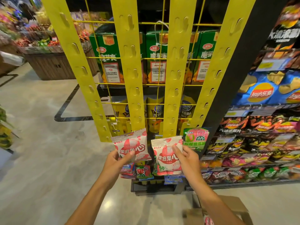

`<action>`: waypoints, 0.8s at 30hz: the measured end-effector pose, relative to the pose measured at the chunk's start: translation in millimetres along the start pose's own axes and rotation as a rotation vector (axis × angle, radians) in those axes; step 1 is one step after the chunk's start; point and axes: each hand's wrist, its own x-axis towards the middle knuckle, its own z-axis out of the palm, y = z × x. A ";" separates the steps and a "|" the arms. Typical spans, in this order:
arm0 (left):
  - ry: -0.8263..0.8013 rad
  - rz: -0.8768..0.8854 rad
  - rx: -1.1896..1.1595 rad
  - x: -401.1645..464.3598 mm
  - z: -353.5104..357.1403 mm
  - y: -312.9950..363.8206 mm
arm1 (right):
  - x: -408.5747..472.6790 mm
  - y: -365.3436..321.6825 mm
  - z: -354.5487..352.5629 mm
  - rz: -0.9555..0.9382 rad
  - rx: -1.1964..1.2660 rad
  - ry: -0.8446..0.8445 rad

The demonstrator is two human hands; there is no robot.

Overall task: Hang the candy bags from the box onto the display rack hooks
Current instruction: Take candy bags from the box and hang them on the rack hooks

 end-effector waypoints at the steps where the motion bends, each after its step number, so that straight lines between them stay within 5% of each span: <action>1: 0.004 0.001 -0.017 1.1 -4.0 -0.3 | -0.4 0.3 6.4 0.002 0.008 -0.010; 10: -0.238 -0.211 -0.241 22.7 -40.7 1.4 | -0.8 4.5 57.6 0.005 0.040 -0.075; 24: -0.366 -0.321 -0.384 45.9 -32.0 11.3 | 3.5 19.5 75.4 0.025 -0.053 -0.006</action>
